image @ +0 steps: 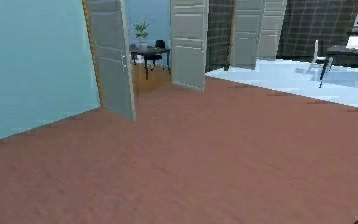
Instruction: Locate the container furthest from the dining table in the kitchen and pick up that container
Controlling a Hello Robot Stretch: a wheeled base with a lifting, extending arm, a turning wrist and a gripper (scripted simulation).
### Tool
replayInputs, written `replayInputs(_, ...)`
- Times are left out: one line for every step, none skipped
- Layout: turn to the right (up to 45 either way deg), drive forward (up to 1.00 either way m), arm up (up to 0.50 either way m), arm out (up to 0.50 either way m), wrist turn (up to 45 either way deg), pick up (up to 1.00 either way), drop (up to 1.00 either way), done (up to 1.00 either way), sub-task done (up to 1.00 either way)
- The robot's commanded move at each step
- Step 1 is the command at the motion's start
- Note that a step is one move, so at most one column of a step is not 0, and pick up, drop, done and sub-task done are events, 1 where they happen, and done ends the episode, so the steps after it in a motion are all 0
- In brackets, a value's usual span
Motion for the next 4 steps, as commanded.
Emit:
replayInputs(9.0,0.00,0.00,0.00,0.0,0.00,0.00,0.00,0.00)
replayInputs(0.0,0.20,0.00,0.00,0.0,0.00,0.00,0.00,0.00)
replayInputs(-45.0,0.00,0.00,0.00,0.0,0.00,0.00,0.00,0.00)
replayInputs(-15.0,0.00,0.00,0.00,0.0,0.00,0.00,0.00,0.00)
